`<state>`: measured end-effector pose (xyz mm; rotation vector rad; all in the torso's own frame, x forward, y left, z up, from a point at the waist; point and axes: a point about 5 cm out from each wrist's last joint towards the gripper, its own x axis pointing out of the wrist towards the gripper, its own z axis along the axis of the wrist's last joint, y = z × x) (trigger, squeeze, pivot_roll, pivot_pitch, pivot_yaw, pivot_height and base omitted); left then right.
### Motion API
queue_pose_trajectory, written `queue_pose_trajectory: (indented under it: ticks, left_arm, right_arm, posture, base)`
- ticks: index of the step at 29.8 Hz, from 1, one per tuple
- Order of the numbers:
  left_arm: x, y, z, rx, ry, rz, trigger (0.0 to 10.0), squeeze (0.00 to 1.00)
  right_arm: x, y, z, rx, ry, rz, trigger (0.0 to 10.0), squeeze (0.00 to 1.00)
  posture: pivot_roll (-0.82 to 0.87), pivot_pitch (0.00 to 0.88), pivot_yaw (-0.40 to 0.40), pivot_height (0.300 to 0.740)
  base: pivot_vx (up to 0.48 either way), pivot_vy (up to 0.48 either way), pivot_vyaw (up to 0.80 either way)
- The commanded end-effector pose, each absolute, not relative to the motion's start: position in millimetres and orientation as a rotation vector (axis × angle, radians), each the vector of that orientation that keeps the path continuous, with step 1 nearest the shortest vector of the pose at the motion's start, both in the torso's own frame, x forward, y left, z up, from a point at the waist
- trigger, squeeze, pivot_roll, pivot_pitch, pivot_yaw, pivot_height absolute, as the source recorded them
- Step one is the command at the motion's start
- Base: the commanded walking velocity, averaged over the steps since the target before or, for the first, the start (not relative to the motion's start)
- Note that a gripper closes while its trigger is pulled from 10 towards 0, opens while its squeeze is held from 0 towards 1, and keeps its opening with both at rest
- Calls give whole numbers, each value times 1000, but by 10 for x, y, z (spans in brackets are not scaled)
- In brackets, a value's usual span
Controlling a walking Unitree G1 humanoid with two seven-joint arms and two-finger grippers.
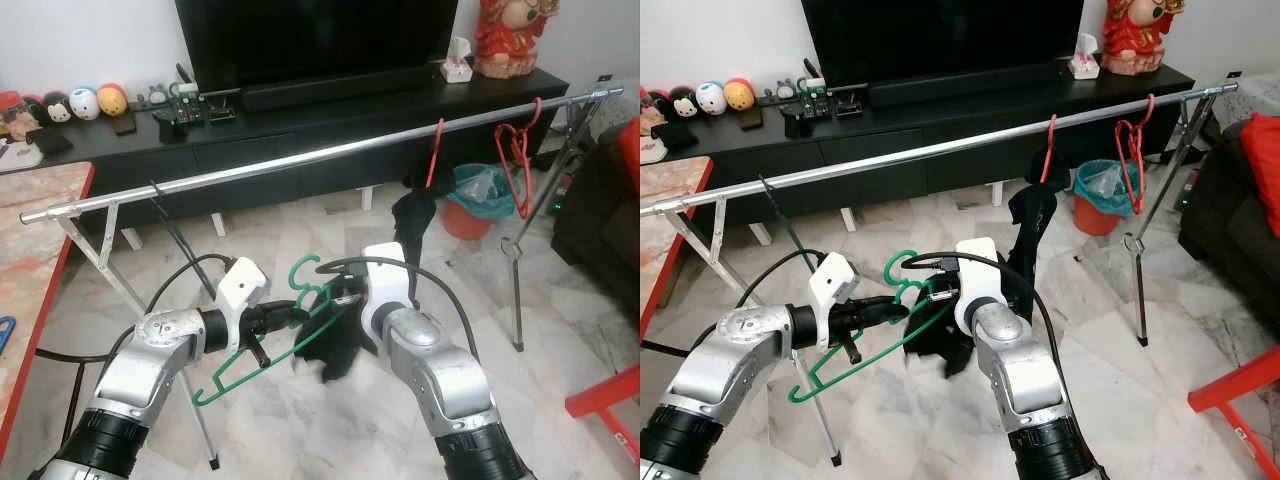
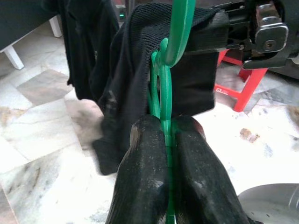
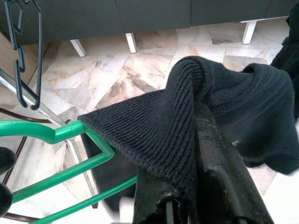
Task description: Hang hanger
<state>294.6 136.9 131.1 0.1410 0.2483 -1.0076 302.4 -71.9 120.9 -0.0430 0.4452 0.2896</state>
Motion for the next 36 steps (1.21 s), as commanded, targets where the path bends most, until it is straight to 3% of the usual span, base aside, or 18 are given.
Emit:
queue_pose_trajectory:
  ticks: [1,8,15,19,24,33,36]
  left_arm:
    - [2961,1315,1403,152,199,-1033,10000,0]
    - [2977,1305,1352,198,258,-1020,10000,0]
    - [2977,1456,1267,265,319,-977,10000,0]
    - [3156,1626,1316,302,288,-768,10000,0]
    - [3221,1606,1354,283,250,-718,10000,0]
    - [3153,1452,1346,222,225,-830,10000,0]
    - [3074,1339,1398,129,194,-933,10000,0]
  right_arm:
    - [3014,-601,1326,-30,400,330,10000,0]
    - [2978,-493,1383,-14,400,362,10000,0]
    - [2977,-574,1308,-28,426,316,10000,0]
    - [2995,-631,1300,-55,428,294,10000,0]
    - [2992,-606,1309,-53,427,293,10000,0]
    - [2990,-574,1323,-40,424,303,10000,0]
    - [2961,-491,1326,-21,427,358,10000,0]
  posture:
    - [13,21,51,740]
    - [12,20,53,740]
    - [16,21,52,740]
    - [22,23,49,740]
    - [18,22,49,740]
    - [16,23,51,740]
    - [15,22,52,740]
  base:
    - [0,0,0]
    - [0,0,0]
    - [0,0,0]
    - [0,0,0]
    - [0,0,0]
    - [0,0,0]
    - [0,0,0]
